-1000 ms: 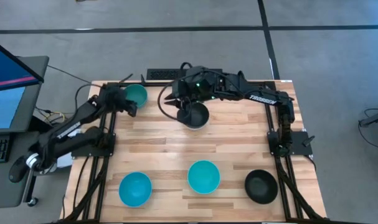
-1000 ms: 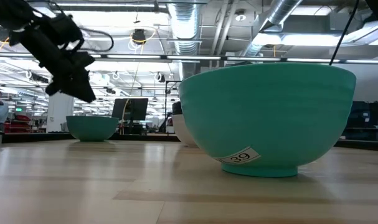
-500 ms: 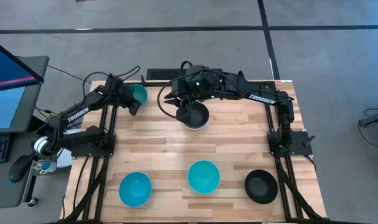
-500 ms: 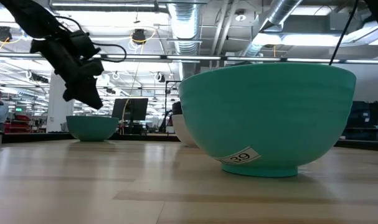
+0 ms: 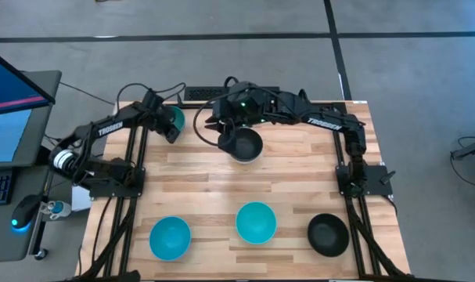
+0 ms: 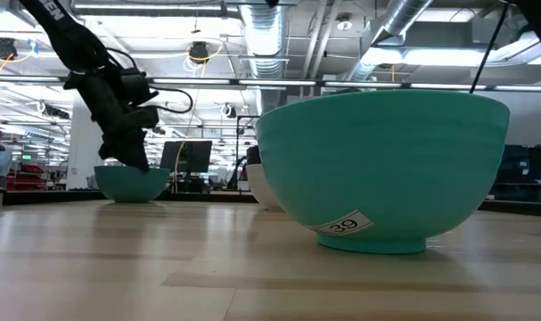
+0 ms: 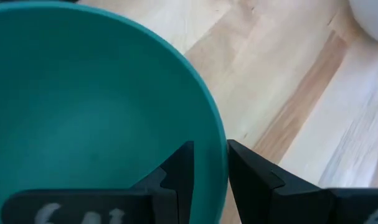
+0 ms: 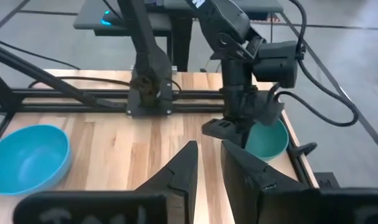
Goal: Nest bowls inside each other
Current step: Stack the green bowl on the black bowl
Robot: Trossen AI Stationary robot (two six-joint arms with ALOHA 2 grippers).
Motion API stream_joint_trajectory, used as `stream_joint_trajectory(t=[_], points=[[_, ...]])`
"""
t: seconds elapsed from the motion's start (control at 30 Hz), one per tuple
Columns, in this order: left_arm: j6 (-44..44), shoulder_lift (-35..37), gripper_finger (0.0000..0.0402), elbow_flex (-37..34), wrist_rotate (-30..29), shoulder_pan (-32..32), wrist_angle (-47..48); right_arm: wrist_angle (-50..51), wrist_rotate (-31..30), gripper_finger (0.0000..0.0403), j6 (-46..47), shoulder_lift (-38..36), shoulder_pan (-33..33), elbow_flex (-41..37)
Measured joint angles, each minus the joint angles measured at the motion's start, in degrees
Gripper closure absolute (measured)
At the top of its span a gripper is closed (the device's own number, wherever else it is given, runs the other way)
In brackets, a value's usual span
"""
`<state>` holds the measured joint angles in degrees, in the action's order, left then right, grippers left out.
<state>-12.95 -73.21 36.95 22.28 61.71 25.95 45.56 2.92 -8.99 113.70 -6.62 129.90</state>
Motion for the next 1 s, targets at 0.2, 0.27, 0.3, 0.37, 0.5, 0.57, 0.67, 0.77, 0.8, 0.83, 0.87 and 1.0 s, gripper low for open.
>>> stream_joint_trajectory(t=[0.2, 0.27, 0.3, 0.37, 0.5, 0.57, 0.67, 0.77, 0.8, 0.83, 0.87, 1.0], points=[[-0.16, -1.00, 0.0321, 0.02, 0.01, 0.00, 0.07, -1.96, 0.00, 0.0310, 0.02, 0.08, -1.01, -0.02], [-0.74, -0.99, 0.0336, 0.02, 0.03, 0.00, 0.09, -1.95, 0.02, 0.0310, 0.02, 0.08, -1.39, -0.02], [-0.87, -0.99, 0.0350, 0.02, 0.02, -0.01, 0.08, -1.95, 0.00, 0.0310, 0.02, 0.08, -1.53, -0.02], [-1.49, -0.88, 0.0381, 0.02, -0.04, -0.02, -0.06, -1.95, 0.00, 0.0310, 0.02, 0.08, -1.88, -0.02], [-1.72, -0.81, 0.0390, 0.09, -0.49, -0.07, -0.26, -1.92, 0.00, 0.0310, 0.03, 0.08, -1.89, -0.02], [-1.35, -0.77, 0.0394, 0.09, -0.46, -0.11, -0.26, -1.89, 0.00, 0.0310, 0.04, 0.08, -1.81, -0.02], [-0.25, 0.07, 0.0396, 0.09, -1.02, -0.94, -0.30, -1.15, 0.02, 0.0310, 0.04, 0.08, -1.84, -0.02], [0.21, 2.44, 0.0399, 0.07, -1.07, -2.57, -0.26, 1.42, 0.00, 0.0310, 0.04, 0.08, -1.89, -0.02], [0.53, 3.45, 0.0400, 0.06, -1.00, -3.21, -0.09, 2.36, 0.02, 0.0310, 0.02, 0.08, -1.90, -0.02], [1.14, 4.46, 0.0401, 0.02, -1.03, -3.85, 0.23, 3.30, 0.02, 0.0310, 0.02, 0.08, -1.90, -0.02], [1.97, 5.58, 0.0401, 0.00, -1.04, -4.54, 0.62, 4.21, 0.04, 0.0310, 0.02, 0.08, -1.90, -0.02], [5.97, 10.93, 0.0401, -0.11, -1.10, -7.63, 1.04, 5.51, 0.31, 0.0310, 0.02, 0.08, -2.02, -0.02]])
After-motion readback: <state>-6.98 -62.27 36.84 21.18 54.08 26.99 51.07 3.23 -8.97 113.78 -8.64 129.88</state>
